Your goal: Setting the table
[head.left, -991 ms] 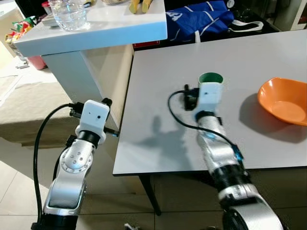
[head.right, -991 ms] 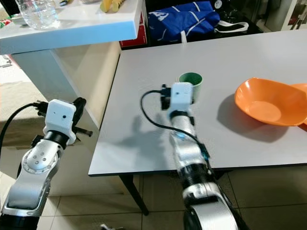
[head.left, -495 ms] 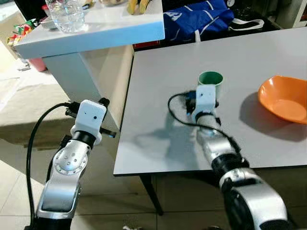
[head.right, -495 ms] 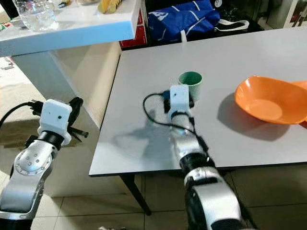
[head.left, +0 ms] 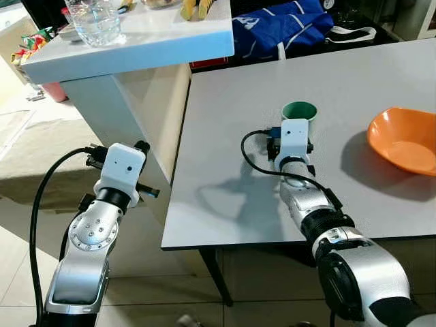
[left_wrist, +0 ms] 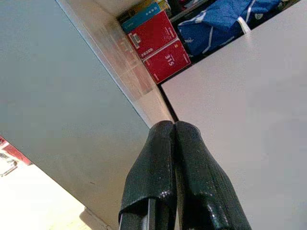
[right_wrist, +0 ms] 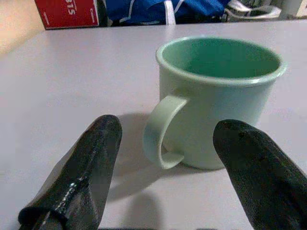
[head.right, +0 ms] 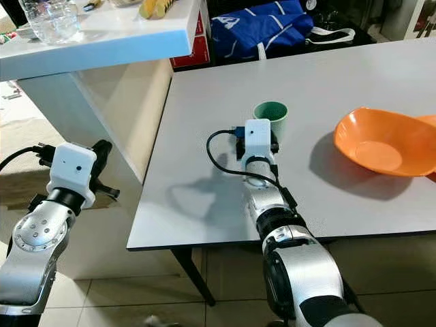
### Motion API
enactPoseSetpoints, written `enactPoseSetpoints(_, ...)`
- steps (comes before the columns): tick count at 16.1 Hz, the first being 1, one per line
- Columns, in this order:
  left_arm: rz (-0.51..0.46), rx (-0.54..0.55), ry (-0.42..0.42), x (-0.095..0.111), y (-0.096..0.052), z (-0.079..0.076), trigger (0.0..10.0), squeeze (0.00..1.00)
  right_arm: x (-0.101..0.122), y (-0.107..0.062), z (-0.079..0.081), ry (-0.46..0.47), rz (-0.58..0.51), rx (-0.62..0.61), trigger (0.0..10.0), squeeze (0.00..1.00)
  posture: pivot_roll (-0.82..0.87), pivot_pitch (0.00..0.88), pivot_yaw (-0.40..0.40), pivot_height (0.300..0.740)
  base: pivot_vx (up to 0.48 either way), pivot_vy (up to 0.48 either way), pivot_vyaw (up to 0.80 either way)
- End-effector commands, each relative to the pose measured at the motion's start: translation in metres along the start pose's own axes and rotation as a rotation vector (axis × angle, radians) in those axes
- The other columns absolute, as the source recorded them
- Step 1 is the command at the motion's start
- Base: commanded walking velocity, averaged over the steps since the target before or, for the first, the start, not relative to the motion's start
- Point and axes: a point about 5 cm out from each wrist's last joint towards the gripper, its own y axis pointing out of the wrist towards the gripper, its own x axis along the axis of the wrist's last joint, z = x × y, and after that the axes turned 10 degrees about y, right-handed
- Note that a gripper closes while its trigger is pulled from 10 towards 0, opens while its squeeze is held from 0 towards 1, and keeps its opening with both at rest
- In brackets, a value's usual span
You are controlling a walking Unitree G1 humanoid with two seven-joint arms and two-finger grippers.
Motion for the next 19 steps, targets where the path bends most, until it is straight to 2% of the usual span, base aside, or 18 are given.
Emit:
enactPoseSetpoints(1,0.001,0.009,0.013,0.001,-0.001,0.007,10.0,0.00,0.004,0.000,0.008,0.007,-0.007,0.018,10.0,0.00,-0.01,0.030,0.208,0.740,0.000,0.000,0.00)
enactPoseSetpoints(2,0.001,0.008,0.011,0.001,-0.001,0.006,10.0,0.00,0.002,0.000,0.009,0.007,0.002,0.020,9.8,0.00,-0.01,0.031,0.207,0.740,0.000,0.000,0.00)
enactPoseSetpoints(3,0.001,0.007,0.010,0.002,0.000,0.006,10.0,0.00,0.000,0.000,0.008,0.009,0.012,0.019,6.5,0.00,-0.01,0.030,0.206,0.740,0.000,0.000,0.00)
enactPoseSetpoints(4,0.000,0.006,0.009,0.002,0.000,0.005,10.0,0.00,-0.002,-0.001,0.009,0.019,0.024,0.022,0.0,0.00,-0.01,0.030,0.206,0.740,0.000,0.000,0.00)
enactPoseSetpoints(9,-0.002,0.008,0.006,0.003,0.003,0.005,10.0,0.00,-0.007,-0.001,0.009,0.075,0.083,0.032,0.0,0.00,-0.01,0.032,0.202,0.740,0.000,0.000,0.00)
enactPoseSetpoints(14,-0.007,0.010,-0.001,0.004,0.006,0.003,10.0,0.00,-0.006,0.001,0.007,0.082,0.081,0.044,0.0,0.00,-0.02,0.033,0.200,0.740,0.000,0.000,0.00)
enactPoseSetpoints(16,-0.011,0.013,-0.005,0.004,0.007,0.003,10.0,0.00,0.000,0.002,0.009,0.071,0.045,0.059,0.0,0.00,-0.02,0.037,0.202,0.740,0.000,0.000,0.00)
enactPoseSetpoints(19,-0.013,0.014,-0.008,0.004,0.008,0.003,10.0,0.00,0.034,0.007,0.016,0.018,-0.137,0.097,0.0,0.00,-0.03,0.041,0.209,0.740,0.000,0.000,0.00)
